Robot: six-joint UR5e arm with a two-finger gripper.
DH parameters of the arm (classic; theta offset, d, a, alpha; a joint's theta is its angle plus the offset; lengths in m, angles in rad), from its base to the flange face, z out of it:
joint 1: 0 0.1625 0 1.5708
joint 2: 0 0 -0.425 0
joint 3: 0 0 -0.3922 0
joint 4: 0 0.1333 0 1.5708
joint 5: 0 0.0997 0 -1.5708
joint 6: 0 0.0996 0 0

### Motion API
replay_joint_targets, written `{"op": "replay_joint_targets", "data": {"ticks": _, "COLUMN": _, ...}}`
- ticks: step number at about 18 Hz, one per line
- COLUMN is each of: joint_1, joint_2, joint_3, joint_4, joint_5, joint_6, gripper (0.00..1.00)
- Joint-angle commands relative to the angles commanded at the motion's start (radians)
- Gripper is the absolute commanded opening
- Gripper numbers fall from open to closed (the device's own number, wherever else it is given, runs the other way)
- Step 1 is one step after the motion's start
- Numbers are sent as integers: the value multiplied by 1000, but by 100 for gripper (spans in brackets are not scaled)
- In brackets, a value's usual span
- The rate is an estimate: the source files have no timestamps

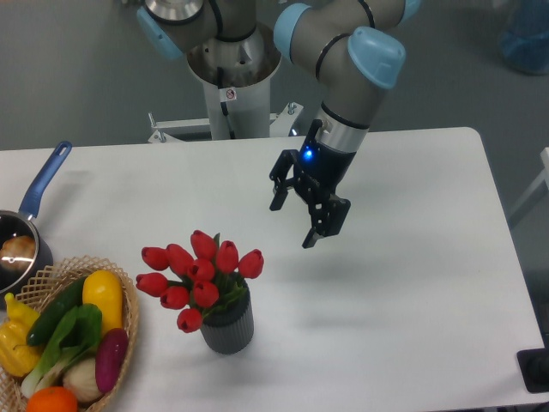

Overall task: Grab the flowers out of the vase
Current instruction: 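Move the open gripper down toward the red tulips in the grey vase, then lower the open gripper around the tulip stems above the vase rim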

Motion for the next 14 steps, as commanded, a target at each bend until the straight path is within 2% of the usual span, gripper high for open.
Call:
{"op": "replay_joint_targets", "data": {"ticks": 4, "joint_1": 14, "joint_2": -25, "joint_3": -11, "joint_4": -2, "joint_5": -123, "joint_6": -37, "gripper": 100}}
{"op": "replay_joint_targets", "data": {"ticks": 11, "joint_1": 8, "joint_2": -57, "joint_3": -11, "joint_4": -2, "joint_5": -244, "joint_6": -58, "gripper": 100}}
{"op": "replay_joint_targets", "data": {"ticks": 14, "joint_1": 3, "joint_2": -58, "joint_3": -17, "joint_4": 0, "joint_5": -258, "joint_6": -101, "gripper": 100}}
